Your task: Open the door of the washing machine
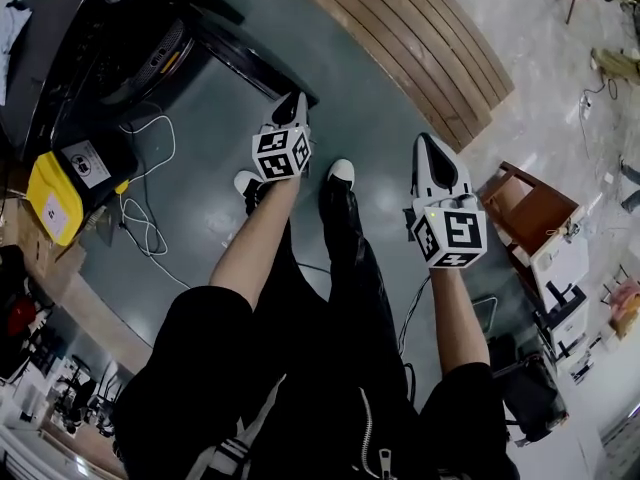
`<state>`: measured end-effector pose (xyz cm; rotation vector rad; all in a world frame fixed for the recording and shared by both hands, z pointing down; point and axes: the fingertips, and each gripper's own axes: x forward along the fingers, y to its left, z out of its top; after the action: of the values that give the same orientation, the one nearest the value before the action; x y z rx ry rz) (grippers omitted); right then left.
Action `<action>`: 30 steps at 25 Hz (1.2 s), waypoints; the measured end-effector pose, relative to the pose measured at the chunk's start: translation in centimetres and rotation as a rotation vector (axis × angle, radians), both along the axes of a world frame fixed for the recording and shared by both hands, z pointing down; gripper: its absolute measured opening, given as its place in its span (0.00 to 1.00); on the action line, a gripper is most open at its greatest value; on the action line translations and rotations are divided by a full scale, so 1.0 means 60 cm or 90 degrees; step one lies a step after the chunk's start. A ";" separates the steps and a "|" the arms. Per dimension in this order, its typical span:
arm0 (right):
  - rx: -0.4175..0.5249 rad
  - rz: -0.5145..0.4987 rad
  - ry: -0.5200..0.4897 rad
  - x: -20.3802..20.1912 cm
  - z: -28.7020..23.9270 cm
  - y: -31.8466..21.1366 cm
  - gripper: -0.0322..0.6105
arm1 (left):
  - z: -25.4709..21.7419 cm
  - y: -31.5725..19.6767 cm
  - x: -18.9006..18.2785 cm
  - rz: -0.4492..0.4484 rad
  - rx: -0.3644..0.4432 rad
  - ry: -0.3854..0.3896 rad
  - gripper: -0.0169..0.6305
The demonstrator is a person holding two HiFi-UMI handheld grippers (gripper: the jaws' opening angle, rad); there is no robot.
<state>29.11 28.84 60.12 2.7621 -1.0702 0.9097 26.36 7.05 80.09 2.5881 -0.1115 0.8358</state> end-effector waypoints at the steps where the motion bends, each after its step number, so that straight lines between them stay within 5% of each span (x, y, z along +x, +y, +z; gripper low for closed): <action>1: 0.000 0.000 0.000 0.004 -0.003 0.000 0.05 | -0.007 0.006 0.006 0.014 0.000 0.006 0.05; 10: 0.017 -0.067 0.007 0.000 -0.043 -0.115 0.05 | -0.084 -0.036 -0.032 0.074 0.030 0.029 0.03; 22: 0.051 -0.223 0.046 -0.117 -0.168 -0.441 0.05 | -0.252 -0.287 -0.220 0.036 0.088 0.041 0.03; 30: 0.083 -0.311 0.098 -0.213 -0.272 -0.637 0.05 | -0.414 -0.452 -0.336 0.015 0.144 0.090 0.03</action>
<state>16.35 -9.39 43.81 2.4225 -1.7125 0.5700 6.17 -20.06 55.27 2.8555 -0.1417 0.6802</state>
